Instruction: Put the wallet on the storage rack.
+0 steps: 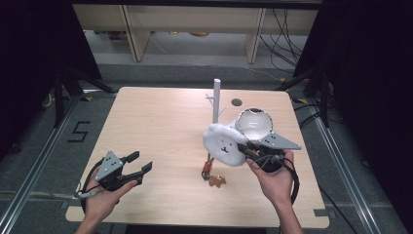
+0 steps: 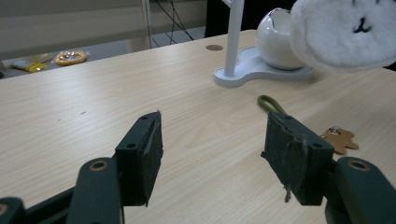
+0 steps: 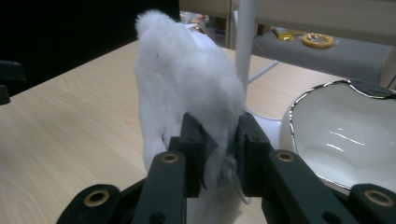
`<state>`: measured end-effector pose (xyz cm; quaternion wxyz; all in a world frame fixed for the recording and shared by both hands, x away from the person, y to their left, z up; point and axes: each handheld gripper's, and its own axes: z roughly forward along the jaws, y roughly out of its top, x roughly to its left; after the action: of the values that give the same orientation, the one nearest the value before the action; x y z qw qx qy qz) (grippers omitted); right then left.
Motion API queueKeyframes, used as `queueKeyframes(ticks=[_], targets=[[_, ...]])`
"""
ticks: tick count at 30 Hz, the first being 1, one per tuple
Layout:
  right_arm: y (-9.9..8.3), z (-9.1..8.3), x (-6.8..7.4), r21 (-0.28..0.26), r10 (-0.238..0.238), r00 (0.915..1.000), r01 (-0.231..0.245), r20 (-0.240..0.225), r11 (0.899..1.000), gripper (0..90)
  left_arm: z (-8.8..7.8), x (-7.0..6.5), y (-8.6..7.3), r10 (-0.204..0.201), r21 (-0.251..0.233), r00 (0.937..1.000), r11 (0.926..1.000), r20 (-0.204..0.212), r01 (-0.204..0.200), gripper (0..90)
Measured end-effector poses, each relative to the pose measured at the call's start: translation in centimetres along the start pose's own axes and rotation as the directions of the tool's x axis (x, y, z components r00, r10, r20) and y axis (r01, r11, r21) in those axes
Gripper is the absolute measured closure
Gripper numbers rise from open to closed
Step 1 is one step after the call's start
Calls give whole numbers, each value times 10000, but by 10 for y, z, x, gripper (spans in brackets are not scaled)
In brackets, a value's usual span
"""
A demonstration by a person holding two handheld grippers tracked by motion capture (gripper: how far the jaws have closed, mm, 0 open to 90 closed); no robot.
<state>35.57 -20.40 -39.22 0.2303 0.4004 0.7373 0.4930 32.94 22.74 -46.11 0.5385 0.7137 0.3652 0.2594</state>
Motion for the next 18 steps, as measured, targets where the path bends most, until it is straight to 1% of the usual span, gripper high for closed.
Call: queueKeyframes(ticks=[1, 2, 3, 4, 5, 6, 8, 9, 10, 11, 12, 13, 14, 15, 16, 17, 18], targets=[[1, -1, -3, 51, -148, 9999, 148, -10, 9999, 760, 1, 2, -2, 15, -191, 9999, 9998, 107, -13, 367], [1, -1, -3, 51, -148, 9999, 148, -10, 9999, 760, 1, 2, -2, 15, -191, 9999, 9998, 107, -13, 368], [2, -2, -4, 126, 58, 10000, -58, 29, 9999, 760, 0, 1, -5, -107, 50, 9999, 9999, -97, 108, 368], [2, -2, -4, 126, 58, 10000, -58, 29, 9999, 760, 0, 1, -5, -107, 50, 9999, 9999, -97, 108, 368], [4, -2, -7, -5, 49, 10000, -49, 72, 10000, 760, 0, 2, -8, -135, 133, 9998, 9998, -135, 137, 368], [5, -4, -8, 66, 127, 9998, -128, 162, 9999, 760, 1, 3, -9, -62, 24, 10000, 10000, -67, 62, 368], [5, -4, -10, 62, 56, 9997, -57, 219, 10000, 760, 1, 3, -10, -77, 7, 9999, 10000, -73, 77, 368], [7, -5, -14, -1, 5, 9996, -5, 270, 10000, 760, 1, 3, -12, -151, 107, 9997, 9998, -194, 153, 368], [8, -5, -14, -65, 173, 9991, -171, 375, 9998, 760, 1, 3, -12, -151, 107, 9997, 9998, -194, 153, 368], [9, -5, -16, -112, 102, 9991, -98, 407, 9999, 760, 3, 4, -13, -132, -49, 9999, 9999, -78, 132, 368], [10, -6, -19, -49, 7, 9989, -5, 464, 10000, 760, 3, 4, -13, -132, -49, 9999, 9999, -78, 132, 368], [11, -7, -20, -94, 39, 9985, -34, 546, 10000, 760, 2, 3, -15, -182, 186, 9996, 9997, -214, 186, 369], [11, -7, -20, -94, 39, 9985, -34, 546, 10000, 760, 2, 3, -15, -182, 186, 9996, 9997, -214, 186, 368], [13, -8, -24, -99, 183, 9981, -178, 594, 9998, 760, 4, 4, -17, -142, 60, 9998, 9999, -117, 143, 368], [13, -8, -24, -99, 183, 9981, -178, 594, 9998, 760, 4, 4, -17, -142, 60, 9998, 9999, -117, 143, 369], [16, -10, -28, -56, 155, 9970, -152, 761, 9999, 760, 2, 3, -17, -200, 222, 9996, 9995, -207, 204, 369], [17, -11, -29, -30, 273, 9965, -272, 791, 9996, 761, 4, 4, -18, -88, 74, 9999, 9999, -95, 89, 369]])
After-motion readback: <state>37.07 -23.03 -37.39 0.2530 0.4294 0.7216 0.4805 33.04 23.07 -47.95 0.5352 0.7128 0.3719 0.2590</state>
